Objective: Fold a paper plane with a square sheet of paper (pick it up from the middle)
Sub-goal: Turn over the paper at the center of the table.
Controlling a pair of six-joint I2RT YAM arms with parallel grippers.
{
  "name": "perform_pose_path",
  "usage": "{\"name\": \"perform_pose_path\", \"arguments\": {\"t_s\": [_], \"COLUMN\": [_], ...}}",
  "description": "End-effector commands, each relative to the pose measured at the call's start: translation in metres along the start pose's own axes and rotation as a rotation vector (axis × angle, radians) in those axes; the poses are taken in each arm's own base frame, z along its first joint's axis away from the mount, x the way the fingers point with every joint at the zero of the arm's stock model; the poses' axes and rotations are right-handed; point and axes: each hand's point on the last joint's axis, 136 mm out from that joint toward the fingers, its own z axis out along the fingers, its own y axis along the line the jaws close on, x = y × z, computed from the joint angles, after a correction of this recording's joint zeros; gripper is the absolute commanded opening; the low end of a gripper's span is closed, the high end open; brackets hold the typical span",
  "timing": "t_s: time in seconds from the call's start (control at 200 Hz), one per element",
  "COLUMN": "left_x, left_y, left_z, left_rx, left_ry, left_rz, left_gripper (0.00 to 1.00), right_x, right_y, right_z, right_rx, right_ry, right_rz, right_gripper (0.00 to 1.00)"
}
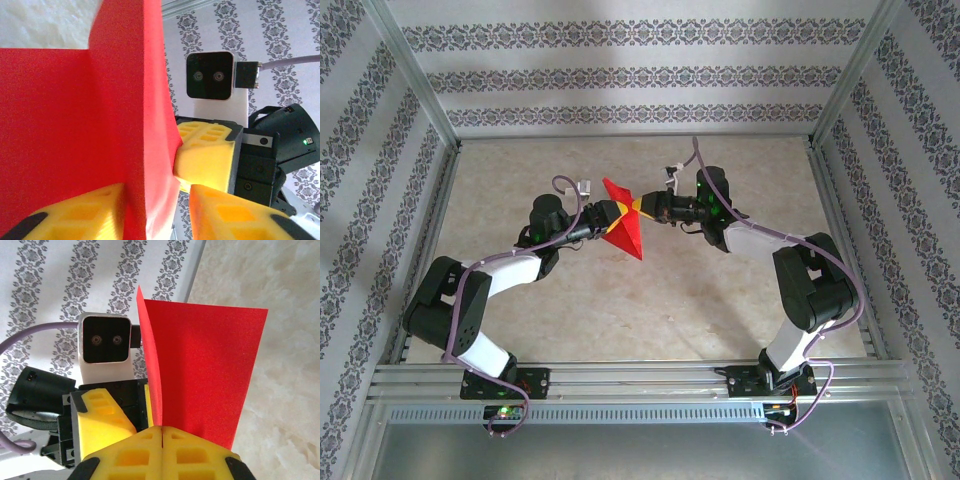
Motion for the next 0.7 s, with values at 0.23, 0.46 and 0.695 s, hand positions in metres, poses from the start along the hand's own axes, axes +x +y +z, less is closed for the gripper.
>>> {"name": "perform_pose_path", "arguments": {"t_s": [0.23,0.46,0.695], "left_x": [-0.003,-0.001,0.007], "left_y": [-0.018,-0.014,0.025], "left_z": [0.004,0.003,-0.013], "left_rx": [0.062,0.059,-0.195], "left_ry": [0.000,0.008,0.042], "left_rz": [0.070,0.070,0.066], "left_gripper": [0.17,0.08,0.08], "right_x": [-0.001,-0.008,-0.021], "right_y": [0.003,-0.008,-0.041], "right_z": [-0.004,-0.018,-0.063], "right_rx": [-0.043,-0.009,0.164], "right_ry": [0.003,-0.045,-0.189], "right_rz": [0.016,0.023,0.010], "right_gripper": [0.05,0.29,0.50]}}
